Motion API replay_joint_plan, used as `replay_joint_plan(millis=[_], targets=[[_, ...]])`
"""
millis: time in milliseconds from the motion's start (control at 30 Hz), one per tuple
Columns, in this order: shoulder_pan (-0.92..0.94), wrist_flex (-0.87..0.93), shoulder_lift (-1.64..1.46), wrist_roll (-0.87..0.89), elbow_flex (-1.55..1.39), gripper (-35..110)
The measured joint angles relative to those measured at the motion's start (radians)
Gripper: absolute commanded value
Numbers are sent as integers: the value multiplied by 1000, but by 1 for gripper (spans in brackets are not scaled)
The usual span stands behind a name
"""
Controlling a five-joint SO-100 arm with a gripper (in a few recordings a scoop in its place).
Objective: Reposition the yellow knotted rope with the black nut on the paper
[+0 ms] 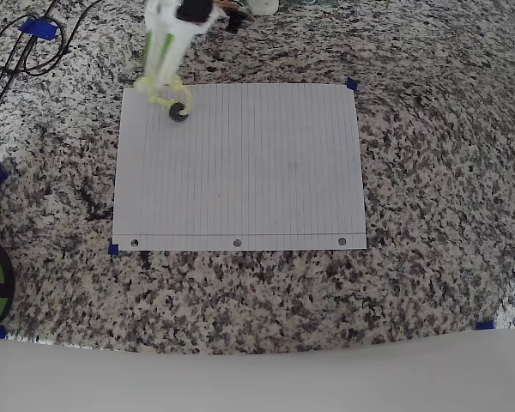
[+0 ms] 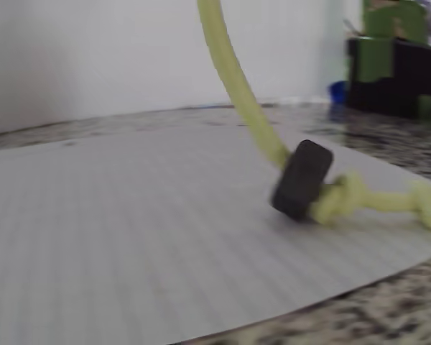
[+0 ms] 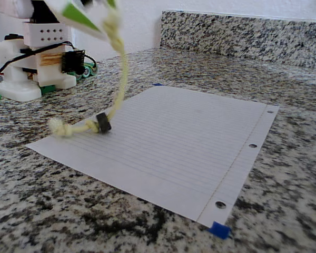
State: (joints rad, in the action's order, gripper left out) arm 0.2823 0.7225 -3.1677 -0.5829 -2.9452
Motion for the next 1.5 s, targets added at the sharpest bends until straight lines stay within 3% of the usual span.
replay_joint_plan(millis=[133, 467, 900, 1167, 1267, 1500], targets=[[-97, 0, -2, 173, -55, 0], [-310, -23, -9, 318, -114, 0], [-489, 63, -21, 838, -167, 0], [-502, 71, -9, 914, -199, 0], [-502, 52, -6, 907, -202, 31], [-497, -25, -5, 649, -202, 62]])
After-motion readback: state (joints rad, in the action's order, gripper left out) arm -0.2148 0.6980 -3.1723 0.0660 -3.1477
